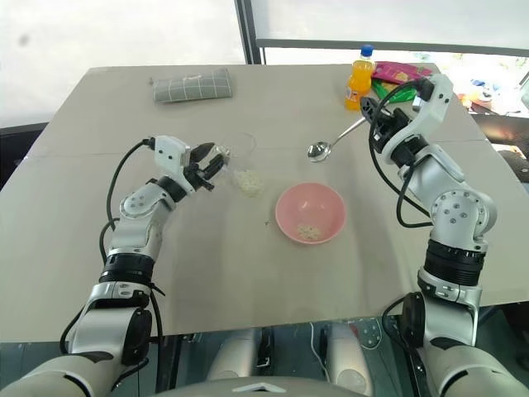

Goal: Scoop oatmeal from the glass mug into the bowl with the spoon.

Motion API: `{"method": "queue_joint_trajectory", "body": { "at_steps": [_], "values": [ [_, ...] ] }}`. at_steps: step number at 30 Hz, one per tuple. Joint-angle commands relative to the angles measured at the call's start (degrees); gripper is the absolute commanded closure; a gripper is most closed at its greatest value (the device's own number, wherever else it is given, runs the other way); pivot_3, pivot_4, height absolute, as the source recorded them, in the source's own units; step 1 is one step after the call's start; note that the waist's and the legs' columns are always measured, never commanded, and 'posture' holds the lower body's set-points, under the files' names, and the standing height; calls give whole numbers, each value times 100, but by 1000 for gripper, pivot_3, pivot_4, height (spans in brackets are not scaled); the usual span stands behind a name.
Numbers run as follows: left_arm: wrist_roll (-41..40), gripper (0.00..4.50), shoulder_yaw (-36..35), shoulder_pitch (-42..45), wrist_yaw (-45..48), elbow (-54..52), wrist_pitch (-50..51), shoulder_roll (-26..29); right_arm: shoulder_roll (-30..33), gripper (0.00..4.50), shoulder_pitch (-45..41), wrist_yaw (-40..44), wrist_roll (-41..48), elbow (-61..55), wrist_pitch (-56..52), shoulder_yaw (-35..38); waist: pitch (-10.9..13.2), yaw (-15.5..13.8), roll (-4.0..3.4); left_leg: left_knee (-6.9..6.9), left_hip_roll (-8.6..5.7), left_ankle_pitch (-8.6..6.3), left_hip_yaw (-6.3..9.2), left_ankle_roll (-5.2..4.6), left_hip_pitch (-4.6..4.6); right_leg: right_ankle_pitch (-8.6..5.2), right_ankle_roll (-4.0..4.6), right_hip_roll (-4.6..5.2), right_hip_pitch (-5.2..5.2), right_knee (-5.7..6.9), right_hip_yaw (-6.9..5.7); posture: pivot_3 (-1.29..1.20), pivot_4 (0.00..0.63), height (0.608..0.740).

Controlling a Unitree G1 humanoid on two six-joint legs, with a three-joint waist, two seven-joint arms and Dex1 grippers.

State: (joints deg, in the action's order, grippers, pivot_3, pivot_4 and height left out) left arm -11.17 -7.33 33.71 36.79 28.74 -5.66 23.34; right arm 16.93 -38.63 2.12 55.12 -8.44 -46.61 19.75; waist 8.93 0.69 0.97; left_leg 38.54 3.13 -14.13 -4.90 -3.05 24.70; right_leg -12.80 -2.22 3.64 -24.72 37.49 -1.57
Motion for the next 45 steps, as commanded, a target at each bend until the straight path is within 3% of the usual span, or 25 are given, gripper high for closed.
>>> {"method": "queue_joint_trajectory", "body": {
  "at_steps": [1,21,24,32,41,45],
  "values": [
    [45,3830,-21,99,-68,41,-154,27,29,4500,-3,58,28,-203,158,112,0,0,0,0,0,0,0,0,0,0,0,0,0,0,0,0,150,740],
    [170,3830,52,701,14,1038,-603,-70,32,4500,73,51,-18,-240,227,120,0,0,0,1,-1,0,1,0,0,0,0,-1,-1,4,0,0,150,740],
    [147,4486,40,775,38,1155,-692,-99,26,4500,92,46,-25,-248,235,114,-1,-11,2,1,-1,0,1,0,0,0,0,-1,-1,3,-1,0,150,740],
    [156,4486,60,820,51,1260,-800,-167,35,4500,35,14,-5,-262,205,111,-1,3,2,5,-1,0,3,0,-1,0,0,-1,-1,8,-1,0,150,740],
    [366,4486,228,844,-174,881,-681,-199,-178,4500,-1138,-341,446,-265,67,71,-1,4,1,6,0,0,2,1,0,0,0,-3,-7,15,1,0,150,740],
    [672,4486,460,949,-339,799,-572,-183,-284,4500,-1427,-99,605,-277,-103,-259,-1,-23,2,6,-1,0,6,1,5,0,0,-2,-5,10,-3,0,150,740]
  ]
}}
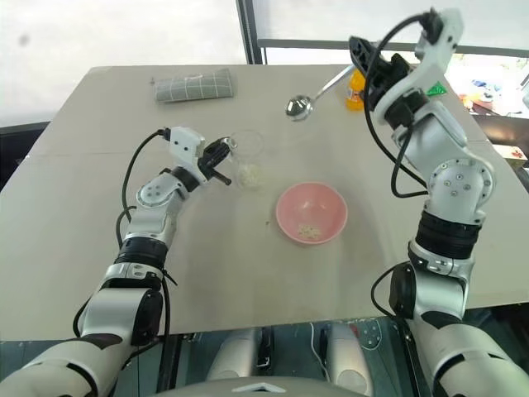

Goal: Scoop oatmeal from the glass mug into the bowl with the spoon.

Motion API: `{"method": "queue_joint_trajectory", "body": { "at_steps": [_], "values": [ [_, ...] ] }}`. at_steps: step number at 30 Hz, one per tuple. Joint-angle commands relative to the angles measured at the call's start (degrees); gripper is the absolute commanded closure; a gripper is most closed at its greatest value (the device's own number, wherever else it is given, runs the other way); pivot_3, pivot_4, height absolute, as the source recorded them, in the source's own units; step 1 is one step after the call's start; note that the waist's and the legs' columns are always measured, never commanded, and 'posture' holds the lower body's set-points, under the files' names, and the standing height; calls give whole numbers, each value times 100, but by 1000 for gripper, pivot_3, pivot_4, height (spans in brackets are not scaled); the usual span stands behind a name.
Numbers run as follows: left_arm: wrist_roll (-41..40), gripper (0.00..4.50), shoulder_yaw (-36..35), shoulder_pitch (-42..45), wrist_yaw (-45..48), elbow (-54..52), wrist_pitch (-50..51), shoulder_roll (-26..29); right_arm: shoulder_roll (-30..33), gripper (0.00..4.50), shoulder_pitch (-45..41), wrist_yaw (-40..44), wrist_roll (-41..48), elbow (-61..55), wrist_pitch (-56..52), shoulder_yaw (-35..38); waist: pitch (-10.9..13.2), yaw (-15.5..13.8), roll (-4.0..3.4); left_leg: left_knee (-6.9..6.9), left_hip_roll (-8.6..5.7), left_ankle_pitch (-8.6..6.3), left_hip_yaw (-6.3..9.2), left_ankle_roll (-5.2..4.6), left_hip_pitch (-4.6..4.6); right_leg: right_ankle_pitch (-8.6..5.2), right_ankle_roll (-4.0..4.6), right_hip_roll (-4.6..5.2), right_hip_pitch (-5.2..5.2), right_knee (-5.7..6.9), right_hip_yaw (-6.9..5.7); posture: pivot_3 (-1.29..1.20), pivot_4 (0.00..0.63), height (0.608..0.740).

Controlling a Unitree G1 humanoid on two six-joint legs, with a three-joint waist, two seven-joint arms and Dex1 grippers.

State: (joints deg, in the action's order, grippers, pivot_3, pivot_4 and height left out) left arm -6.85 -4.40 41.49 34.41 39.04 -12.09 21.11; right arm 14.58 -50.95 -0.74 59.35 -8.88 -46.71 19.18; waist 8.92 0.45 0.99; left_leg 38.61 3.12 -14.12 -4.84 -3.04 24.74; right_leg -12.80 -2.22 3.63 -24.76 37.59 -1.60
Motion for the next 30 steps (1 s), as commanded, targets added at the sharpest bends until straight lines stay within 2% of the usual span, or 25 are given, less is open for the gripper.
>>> {"method": "queue_joint_trajectory", "body": {
  "at_steps": [1,9,16,24,30],
  "values": [
    [242,4486,191,190,-106,-266,96,17,-83,4500,-185,252,117,-195,-90,-314,0,6,0,1,-1,0,-2,0,0,0,0,1,1,-1,1,0,150,740],
    [276,4486,267,196,-24,-370,47,51,-128,4500,-191,925,-859,202,159,-1215,0,14,0,2,-1,0,-2,0,-1,0,0,1,0,2,2,0,150,740],
    [356,4486,366,164,11,-588,28,56,-211,4500,4,1488,-2137,499,555,-2269,0,19,0,2,-1,0,-1,0,0,0,0,0,-1,2,1,0,150,740],
    [389,4486,440,93,27,-693,14,30,-593,4500,46,1760,-3134,1016,1118,-2746,0,21,0,3,-1,15,-3,25,1,0,0,0,-2,1,1,0,150,740],
    [384,4486,449,82,22,-711,13,17,-917,4500,288,1938,-3248,960,1001,-2806,0,25,0,3,0,16,-2,27,1,0,0,-1,-2,2,0,0,150,740]
  ]
}}
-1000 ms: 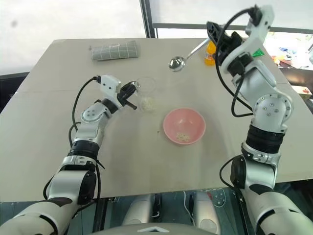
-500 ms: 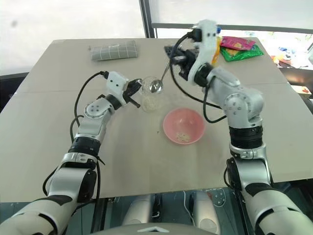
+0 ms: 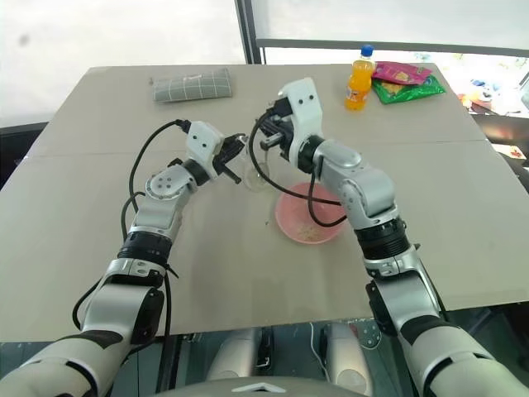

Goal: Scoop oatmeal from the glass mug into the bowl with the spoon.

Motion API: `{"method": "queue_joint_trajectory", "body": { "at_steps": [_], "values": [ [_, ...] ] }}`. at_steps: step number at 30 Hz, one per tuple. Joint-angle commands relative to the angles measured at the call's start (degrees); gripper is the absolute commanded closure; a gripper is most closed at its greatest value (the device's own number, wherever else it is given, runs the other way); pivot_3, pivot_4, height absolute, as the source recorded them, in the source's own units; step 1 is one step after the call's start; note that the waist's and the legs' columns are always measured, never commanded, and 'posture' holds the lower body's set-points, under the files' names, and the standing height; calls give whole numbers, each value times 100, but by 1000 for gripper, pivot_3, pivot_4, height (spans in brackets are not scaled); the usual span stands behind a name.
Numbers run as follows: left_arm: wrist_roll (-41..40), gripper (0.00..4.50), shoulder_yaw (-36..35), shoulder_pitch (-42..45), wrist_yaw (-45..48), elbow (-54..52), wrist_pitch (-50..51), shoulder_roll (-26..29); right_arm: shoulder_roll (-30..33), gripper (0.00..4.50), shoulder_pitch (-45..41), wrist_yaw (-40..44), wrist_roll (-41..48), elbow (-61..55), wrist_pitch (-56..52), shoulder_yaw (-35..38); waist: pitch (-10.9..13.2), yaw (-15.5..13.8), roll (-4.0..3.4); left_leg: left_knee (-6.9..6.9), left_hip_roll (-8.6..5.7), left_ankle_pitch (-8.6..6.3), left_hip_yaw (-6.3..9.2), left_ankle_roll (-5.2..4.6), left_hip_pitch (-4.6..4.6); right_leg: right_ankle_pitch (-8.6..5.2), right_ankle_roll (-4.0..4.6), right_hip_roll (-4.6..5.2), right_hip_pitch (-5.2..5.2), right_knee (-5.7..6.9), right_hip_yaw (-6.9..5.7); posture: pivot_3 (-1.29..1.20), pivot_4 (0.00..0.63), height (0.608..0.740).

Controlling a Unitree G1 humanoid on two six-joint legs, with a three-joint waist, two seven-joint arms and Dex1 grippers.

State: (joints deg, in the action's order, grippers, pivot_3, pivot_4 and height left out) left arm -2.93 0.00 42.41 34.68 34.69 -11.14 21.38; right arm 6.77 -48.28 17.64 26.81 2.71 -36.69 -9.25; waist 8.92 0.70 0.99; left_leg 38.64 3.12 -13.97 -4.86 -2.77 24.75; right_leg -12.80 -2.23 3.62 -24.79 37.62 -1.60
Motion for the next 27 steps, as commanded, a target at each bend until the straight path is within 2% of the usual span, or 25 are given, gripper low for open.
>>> {"method": "queue_joint_trajectory", "body": {
  "at_steps": [1,6,15,27],
  "values": [
    [-11,4486,10,-15,-3,-284,-80,-13,-293,4500,72,22,155,-244,-123,165,0,0,0,0,0,0,0,1,0,0,0,0,0,0,0,0,150,740],
    [5,4486,25,-57,-8,-300,-82,-25,-956,4500,-30,-711,978,-273,-802,1296,0,1,1,0,2,4,1,7,-1,0,0,0,0,4,-1,0,150,740],
    [5,4486,14,-202,-87,-275,-96,-65,-830,4500,-535,-1557,2028,-443,-1723,2733,0,3,0,0,2,5,4,9,-3,0,1,0,0,8,-2,0,150,740],
    [-142,4486,-124,-385,-335,-205,-277,-391,-581,4500,-446,-2117,2546,-631,-2073,3131,0,0,0,0,1,-4,4,-7,-1,0,0,1,0,6,-1,0,150,740]
  ]
}}
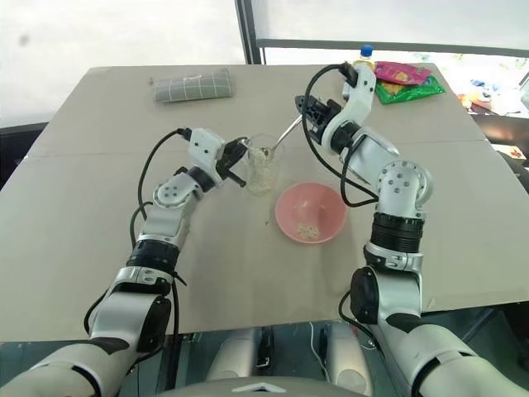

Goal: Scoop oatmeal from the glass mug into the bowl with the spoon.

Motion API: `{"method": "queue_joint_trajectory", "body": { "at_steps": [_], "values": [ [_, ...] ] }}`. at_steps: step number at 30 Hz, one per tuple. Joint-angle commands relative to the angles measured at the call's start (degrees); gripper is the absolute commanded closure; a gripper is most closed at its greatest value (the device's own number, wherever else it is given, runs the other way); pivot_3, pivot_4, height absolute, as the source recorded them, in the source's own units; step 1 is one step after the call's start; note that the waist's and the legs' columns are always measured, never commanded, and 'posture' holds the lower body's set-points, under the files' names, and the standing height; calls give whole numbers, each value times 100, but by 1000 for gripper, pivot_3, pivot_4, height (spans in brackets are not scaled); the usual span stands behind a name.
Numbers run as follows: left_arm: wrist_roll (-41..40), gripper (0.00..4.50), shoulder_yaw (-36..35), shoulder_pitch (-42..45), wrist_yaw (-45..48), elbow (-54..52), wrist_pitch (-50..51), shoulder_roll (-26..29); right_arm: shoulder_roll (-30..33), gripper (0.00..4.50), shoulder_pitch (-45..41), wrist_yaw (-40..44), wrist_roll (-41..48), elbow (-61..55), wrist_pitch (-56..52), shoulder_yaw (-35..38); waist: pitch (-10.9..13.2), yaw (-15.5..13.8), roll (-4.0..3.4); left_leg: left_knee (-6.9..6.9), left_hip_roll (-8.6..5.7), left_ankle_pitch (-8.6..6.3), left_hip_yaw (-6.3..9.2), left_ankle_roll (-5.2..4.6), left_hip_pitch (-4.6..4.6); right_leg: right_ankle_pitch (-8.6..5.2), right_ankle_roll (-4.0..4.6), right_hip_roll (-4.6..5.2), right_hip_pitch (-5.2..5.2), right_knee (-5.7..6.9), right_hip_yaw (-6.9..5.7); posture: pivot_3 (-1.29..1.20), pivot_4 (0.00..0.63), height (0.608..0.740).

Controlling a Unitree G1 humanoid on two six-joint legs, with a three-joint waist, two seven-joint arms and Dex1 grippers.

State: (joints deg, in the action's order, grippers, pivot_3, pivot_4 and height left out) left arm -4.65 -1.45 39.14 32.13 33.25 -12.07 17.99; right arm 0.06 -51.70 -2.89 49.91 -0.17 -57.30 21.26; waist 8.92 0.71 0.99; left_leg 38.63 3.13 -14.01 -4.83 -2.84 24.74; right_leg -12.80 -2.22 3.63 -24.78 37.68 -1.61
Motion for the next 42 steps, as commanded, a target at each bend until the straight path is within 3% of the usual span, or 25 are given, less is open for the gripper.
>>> {"method": "queue_joint_trajectory", "body": {
  "at_steps": [1,7,14,22,33,42],
  "values": [
    [69,4486,15,-73,-171,-44,-232,-83,113,4500,-88,-96,275,-362,-33,99,0,-1,0,0,0,-1,0,-2,0,0,0,0,0,0,0,0,150,740],
    [167,4486,10,-157,-539,104,-510,-260,289,4500,-69,-268,566,-378,-155,223,0,-9,0,0,-2,-3,0,-6,0,0,0,1,1,0,0,0,150,740],
    [181,4486,28,-138,-680,305,-581,-331,16,4500,-128,-1338,1706,-215,-295,835,0,-6,0,0,-1,-3,1,-7,-1,0,0,1,2,2,0,0,150,740],
    [119,4486,45,-179,-611,165,-491,-380,19,4500,4,-1966,2404,4,-71,967,0,-5,0,0,-1,-4,1,-8,-1,0,0,1,2,1,1,0,150,740],
    [-82,4486,12,-305,-500,-81,-233,-431,-80,4500,483,-1711,2145,54,704,646,-1,-8,1,0,-1,-4,3,-8,-1,0,0,1,4,-1,1,0,150,740],
    [-117,4486,8,-312,-515,-31,-111,-421,-484,4500,745,-1857,2530,12,1351,688,-1,-4,1,0,-1,-4,5,-8,-1,0,0,1,5,-3,0,0,150,740]
  ]
}}
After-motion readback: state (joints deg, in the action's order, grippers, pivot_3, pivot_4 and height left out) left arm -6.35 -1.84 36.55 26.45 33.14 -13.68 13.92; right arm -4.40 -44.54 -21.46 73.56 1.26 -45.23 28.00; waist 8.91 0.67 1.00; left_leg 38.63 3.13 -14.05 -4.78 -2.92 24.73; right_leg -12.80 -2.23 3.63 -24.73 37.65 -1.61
